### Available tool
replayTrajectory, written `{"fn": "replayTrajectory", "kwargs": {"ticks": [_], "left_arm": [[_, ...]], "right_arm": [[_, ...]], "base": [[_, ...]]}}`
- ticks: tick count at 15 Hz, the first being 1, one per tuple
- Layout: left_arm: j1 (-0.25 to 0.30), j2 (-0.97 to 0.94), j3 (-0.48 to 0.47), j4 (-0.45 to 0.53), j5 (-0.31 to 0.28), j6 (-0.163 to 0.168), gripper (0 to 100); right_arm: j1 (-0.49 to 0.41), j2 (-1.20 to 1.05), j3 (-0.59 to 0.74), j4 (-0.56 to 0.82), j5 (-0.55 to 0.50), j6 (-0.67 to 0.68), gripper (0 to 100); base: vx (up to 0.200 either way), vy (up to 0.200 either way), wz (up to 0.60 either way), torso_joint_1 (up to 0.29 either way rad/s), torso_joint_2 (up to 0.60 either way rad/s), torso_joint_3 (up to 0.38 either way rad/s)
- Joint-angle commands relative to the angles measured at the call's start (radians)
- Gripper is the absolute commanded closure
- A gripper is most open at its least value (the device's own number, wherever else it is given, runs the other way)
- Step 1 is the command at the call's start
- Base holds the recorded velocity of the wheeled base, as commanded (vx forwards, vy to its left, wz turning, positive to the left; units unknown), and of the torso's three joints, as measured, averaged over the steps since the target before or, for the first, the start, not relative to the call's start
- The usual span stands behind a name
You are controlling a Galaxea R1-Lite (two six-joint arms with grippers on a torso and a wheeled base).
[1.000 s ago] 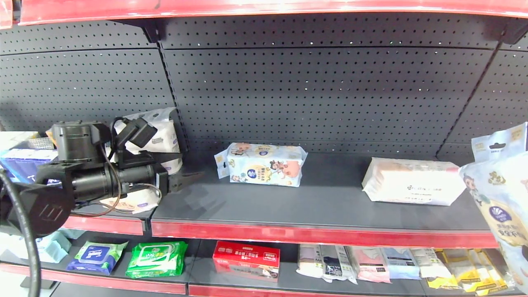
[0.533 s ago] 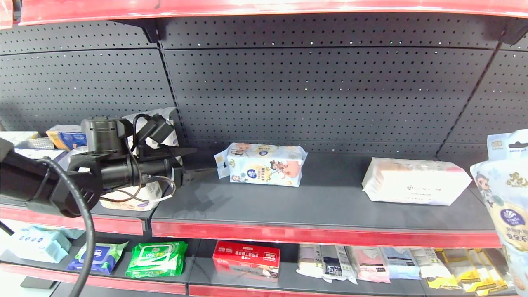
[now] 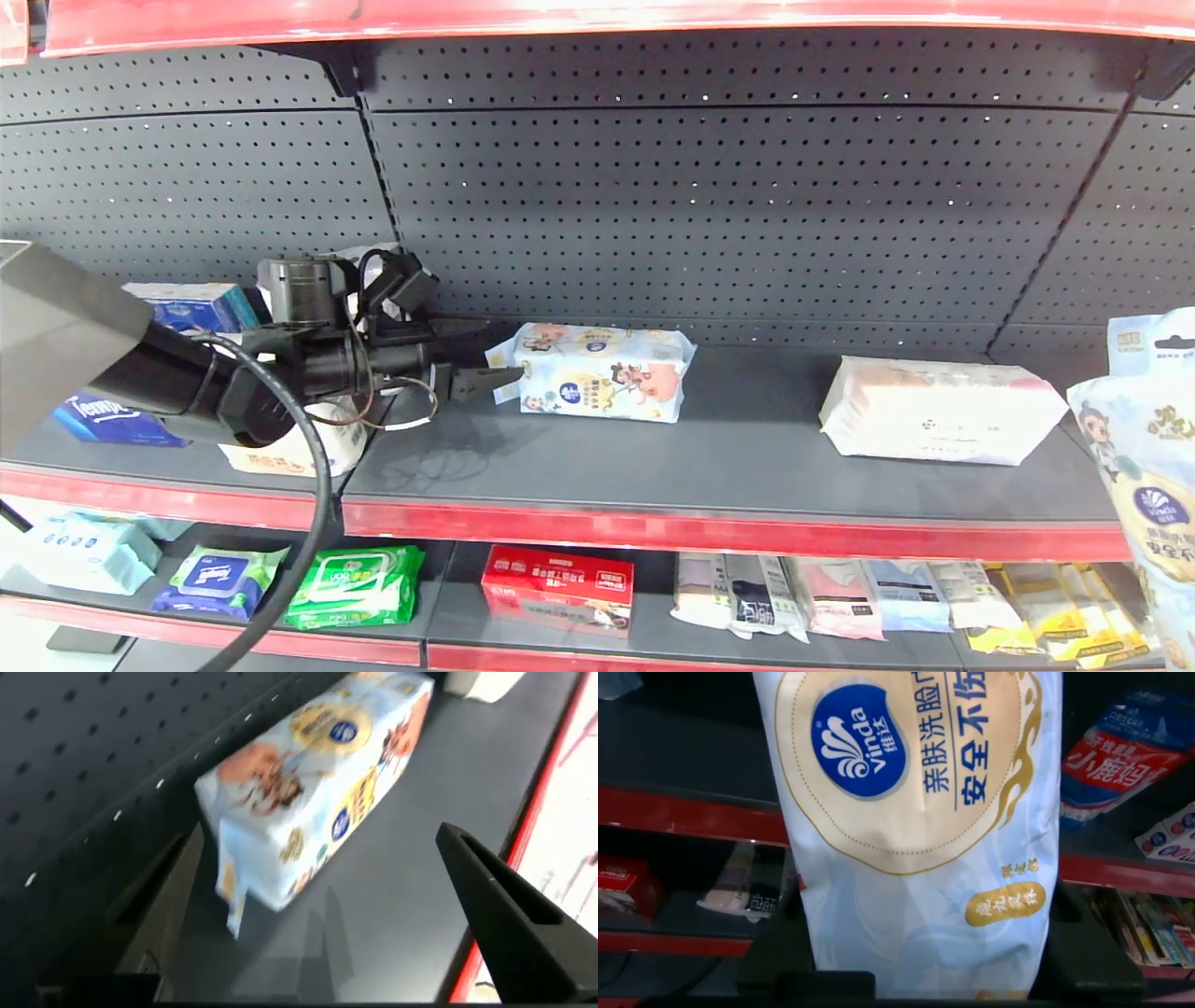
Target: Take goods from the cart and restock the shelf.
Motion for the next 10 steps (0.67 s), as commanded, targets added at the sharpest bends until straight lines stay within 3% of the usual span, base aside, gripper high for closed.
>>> {"fn": "replayTrajectory", "kwargs": {"ticks": [1,6,10], "left_arm": [[-0.002,0.036,-0.028,-0.001,-0.008,-0.001,0],[0.009,0.061,-0.046,0.002,-0.127,-0.012,0],[0.041,0.133,-0.161,0.0,-0.189,-0.012,0]], "right_arm": [[-0.001,-0.014,0.013,-0.001,-0.002,-0.001,100],[-0.003,-0.014,0.019,-0.001,-0.003,-0.001,100],[-0.003,-0.014,0.02,-0.001,-0.003,-0.003,100]], "base": [[0.0,0.0,0.0,0.0,0.0,0.0],[0.0,0.0,0.0,0.0,0.0,0.0],[0.0,0.0,0.0,0.0,0.0,0.0]]}}
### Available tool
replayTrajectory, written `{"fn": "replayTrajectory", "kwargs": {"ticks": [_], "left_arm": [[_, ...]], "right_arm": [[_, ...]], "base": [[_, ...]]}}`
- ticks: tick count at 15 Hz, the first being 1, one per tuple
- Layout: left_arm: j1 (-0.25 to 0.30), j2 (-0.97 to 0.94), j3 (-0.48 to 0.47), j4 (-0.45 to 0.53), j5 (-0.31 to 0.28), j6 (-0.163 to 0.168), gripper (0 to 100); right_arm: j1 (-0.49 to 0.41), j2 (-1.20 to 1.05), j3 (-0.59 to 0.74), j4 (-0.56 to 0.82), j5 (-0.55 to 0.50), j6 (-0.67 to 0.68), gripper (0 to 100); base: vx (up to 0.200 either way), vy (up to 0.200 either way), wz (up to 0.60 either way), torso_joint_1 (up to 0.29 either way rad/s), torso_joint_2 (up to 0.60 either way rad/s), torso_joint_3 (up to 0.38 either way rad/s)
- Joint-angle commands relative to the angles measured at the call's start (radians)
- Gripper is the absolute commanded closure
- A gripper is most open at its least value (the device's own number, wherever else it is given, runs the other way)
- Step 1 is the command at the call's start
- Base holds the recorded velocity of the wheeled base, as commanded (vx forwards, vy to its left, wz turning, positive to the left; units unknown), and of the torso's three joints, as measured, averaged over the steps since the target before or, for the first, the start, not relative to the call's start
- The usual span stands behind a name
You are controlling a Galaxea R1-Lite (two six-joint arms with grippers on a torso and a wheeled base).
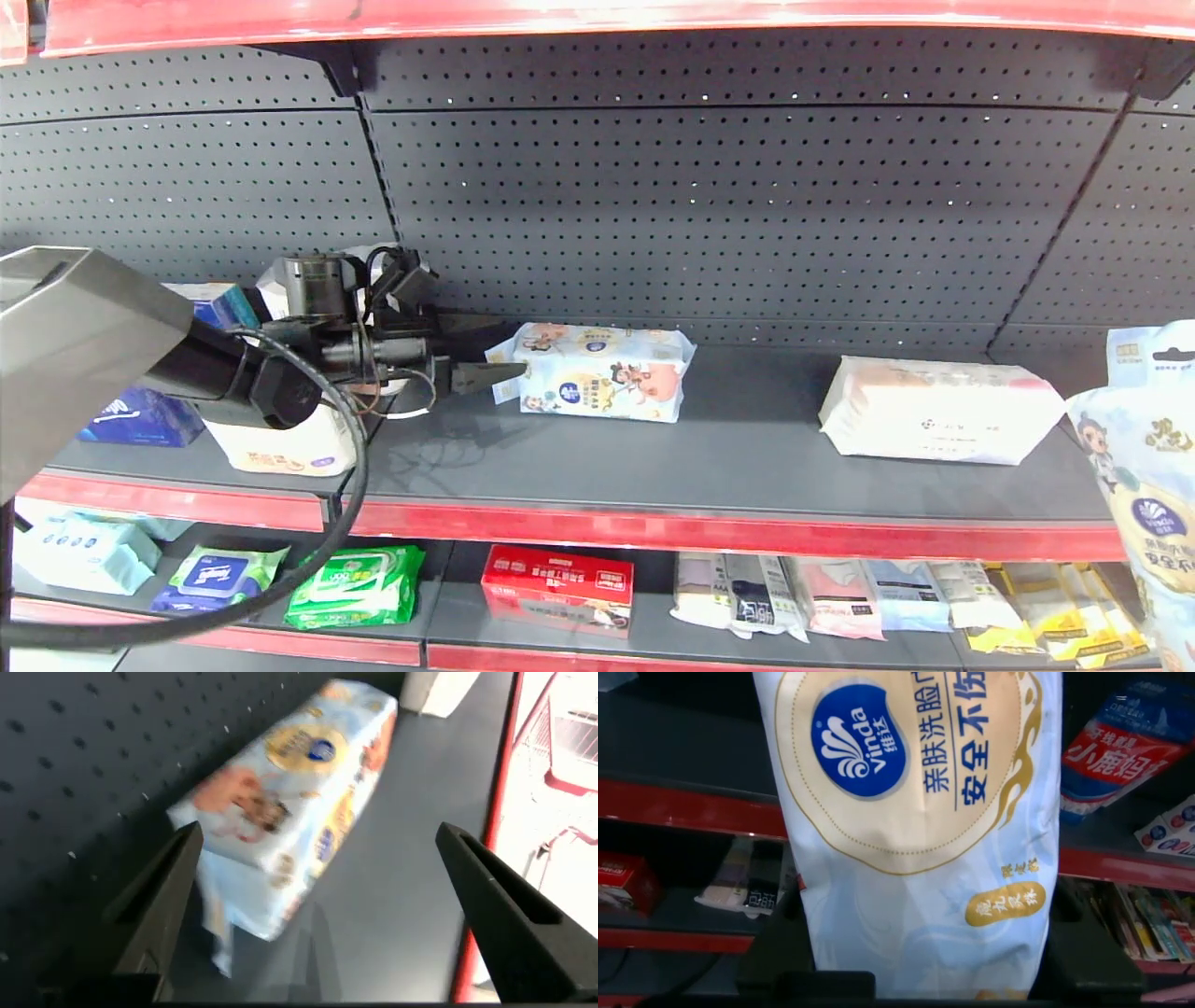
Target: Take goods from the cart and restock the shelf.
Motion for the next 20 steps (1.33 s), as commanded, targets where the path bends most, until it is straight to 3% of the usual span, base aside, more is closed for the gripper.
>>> {"fn": "replayTrajectory", "kwargs": {"ticks": [1,10,15,20], "left_arm": [[0.011,0.035,-0.036,-0.001,-0.02,-0.004,0],[0.007,0.014,0.018,-0.053,-0.041,-0.004,0],[0.007,-0.057,0.097,-0.05,-0.053,-0.011,0],[0.006,-0.08,0.062,-0.047,-0.063,-0.055,0]], "right_arm": [[0.0,0.003,0.002,0.0,0.001,-0.001,100],[0.0,0.001,0.027,-0.001,0.0,-0.006,100],[0.001,0.004,0.031,0.0,0.001,-0.007,100],[0.003,0.006,0.028,0.0,0.001,-0.018,100]], "base": [[0.0,0.0,0.0,0.0,0.0,0.0],[0.0,0.0,0.0,0.0,0.0,0.0],[0.0,0.0,0.0,0.0,0.0,0.0],[0.0,0.0,0.0,0.0,0.0,0.0]]}}
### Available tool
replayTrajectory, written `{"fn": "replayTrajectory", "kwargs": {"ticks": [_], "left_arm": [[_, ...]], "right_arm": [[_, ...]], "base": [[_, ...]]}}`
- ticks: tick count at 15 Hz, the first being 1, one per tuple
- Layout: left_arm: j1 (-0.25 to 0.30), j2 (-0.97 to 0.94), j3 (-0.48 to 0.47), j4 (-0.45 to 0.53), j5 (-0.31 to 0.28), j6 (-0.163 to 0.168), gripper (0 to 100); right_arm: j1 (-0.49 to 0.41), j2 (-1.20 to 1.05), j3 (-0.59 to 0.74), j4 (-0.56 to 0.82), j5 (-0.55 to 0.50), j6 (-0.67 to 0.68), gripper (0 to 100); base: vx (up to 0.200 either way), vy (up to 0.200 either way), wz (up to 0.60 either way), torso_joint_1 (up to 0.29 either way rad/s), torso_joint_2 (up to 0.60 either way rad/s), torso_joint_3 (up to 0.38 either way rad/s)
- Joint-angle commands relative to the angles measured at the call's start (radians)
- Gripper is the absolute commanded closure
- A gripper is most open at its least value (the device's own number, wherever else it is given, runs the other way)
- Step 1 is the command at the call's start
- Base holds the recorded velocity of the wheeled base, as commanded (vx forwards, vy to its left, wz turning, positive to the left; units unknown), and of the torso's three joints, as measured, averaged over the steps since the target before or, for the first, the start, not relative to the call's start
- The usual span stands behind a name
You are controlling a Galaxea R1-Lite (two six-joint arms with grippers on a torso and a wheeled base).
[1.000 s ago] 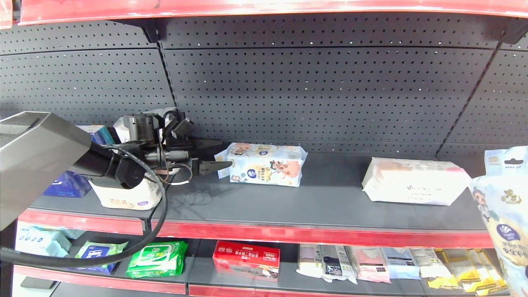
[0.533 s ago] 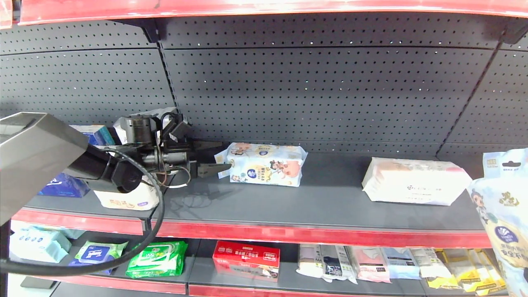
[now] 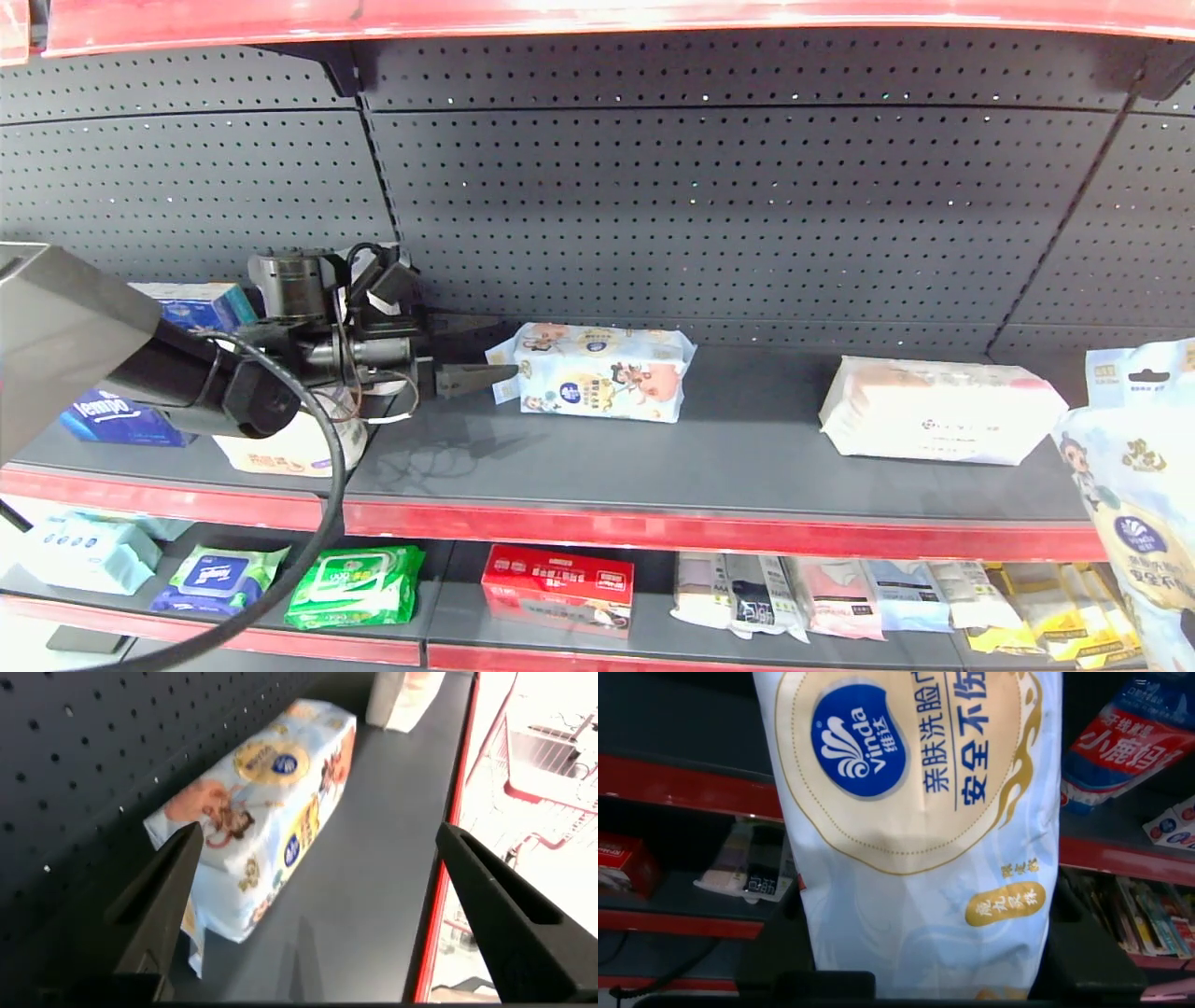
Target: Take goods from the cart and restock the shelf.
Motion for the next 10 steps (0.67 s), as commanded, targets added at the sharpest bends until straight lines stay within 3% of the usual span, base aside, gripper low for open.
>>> {"fn": "replayTrajectory", "kwargs": {"ticks": [1,8,10], "left_arm": [[0.0,-0.013,-0.053,0.018,0.001,-0.006,0],[-0.014,0.007,-0.163,0.221,-0.001,-0.009,0],[-0.014,0.038,-0.212,0.232,-0.011,-0.009,0]], "right_arm": [[0.001,0.005,-0.002,-0.001,0.0,0.0,100],[0.001,-0.001,0.012,-0.002,0.002,-0.014,100],[0.001,-0.007,0.018,-0.001,0.002,-0.016,100]], "base": [[0.0,0.0,0.0,0.0,0.0,0.0],[0.0,0.0,0.0,0.0,0.0,0.0],[0.0,0.0,0.0,0.0,0.0,0.0]]}}
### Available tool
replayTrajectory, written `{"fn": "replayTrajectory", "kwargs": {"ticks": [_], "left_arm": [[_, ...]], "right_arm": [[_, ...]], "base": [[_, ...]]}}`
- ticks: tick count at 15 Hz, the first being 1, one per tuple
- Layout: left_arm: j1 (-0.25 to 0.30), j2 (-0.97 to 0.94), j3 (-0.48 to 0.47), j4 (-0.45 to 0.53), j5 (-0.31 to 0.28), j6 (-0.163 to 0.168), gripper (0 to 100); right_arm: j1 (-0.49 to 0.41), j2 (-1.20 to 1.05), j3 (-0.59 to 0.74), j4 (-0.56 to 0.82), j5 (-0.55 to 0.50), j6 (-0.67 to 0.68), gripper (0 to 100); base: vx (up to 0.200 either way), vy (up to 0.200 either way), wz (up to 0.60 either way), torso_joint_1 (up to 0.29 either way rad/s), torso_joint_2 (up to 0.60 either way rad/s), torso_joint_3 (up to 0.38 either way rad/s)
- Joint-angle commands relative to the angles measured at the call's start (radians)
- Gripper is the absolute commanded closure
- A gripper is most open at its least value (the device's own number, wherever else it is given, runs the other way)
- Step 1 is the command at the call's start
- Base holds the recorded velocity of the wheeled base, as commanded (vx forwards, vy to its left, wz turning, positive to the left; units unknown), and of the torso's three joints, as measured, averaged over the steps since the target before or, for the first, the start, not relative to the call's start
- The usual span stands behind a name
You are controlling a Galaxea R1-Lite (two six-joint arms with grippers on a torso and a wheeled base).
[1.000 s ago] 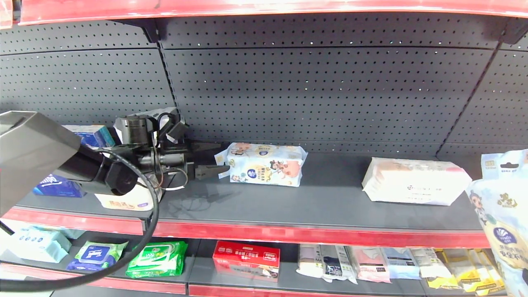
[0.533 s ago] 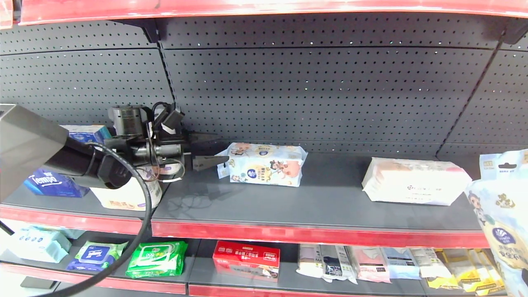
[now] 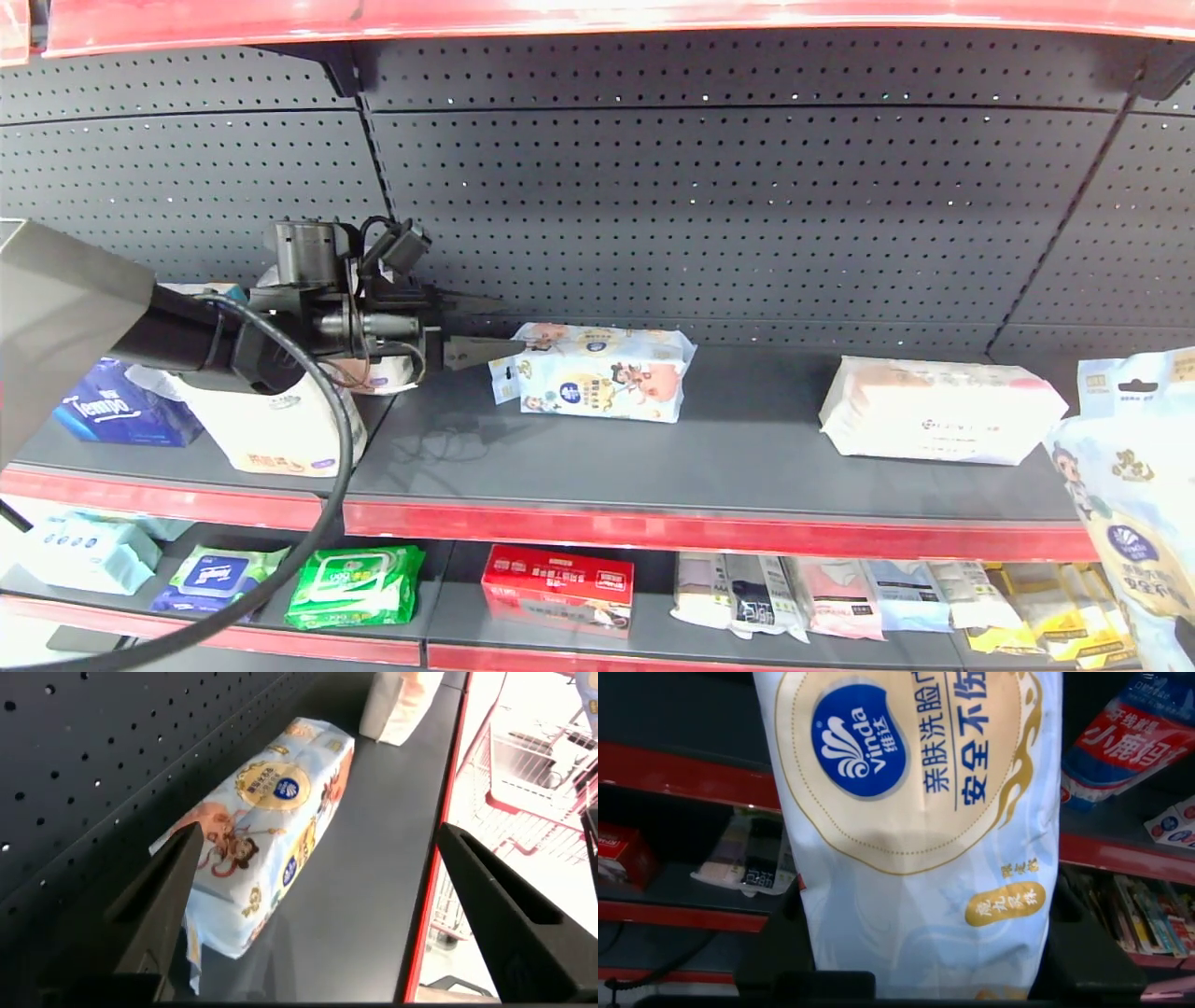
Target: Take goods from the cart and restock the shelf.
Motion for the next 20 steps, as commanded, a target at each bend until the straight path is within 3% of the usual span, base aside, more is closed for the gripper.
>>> {"fn": "replayTrajectory", "kwargs": {"ticks": [1,8,14,18,20], "left_arm": [[-0.001,0.037,-0.044,0.0,-0.007,0.002,0],[-0.02,0.054,-0.047,0.063,-0.013,0.0,0],[-0.021,0.106,-0.083,0.059,-0.013,0.017,0],[-0.021,0.149,-0.103,0.056,-0.051,0.089,0],[-0.026,0.155,-0.103,0.056,-0.059,0.098,0]], "right_arm": [[0.001,-0.005,0.002,0.0,0.001,0.0,100],[0.001,-0.018,0.002,0.009,0.001,0.0,100],[0.001,-0.202,-0.027,0.241,0.008,-0.026,100],[0.001,-0.205,-0.052,0.261,0.011,-0.014,100],[-0.001,-0.205,-0.052,0.261,0.011,-0.014,100]], "base": [[0.0,0.0,0.0,0.0,0.0,0.0],[0.0,0.0,0.0,0.0,0.0,0.0],[0.0,0.0,0.0,0.0,0.0,0.0],[0.0,0.0,0.0,0.0,0.0,0.0],[0.0,0.0,0.0,0.0,0.0,0.0]]}}
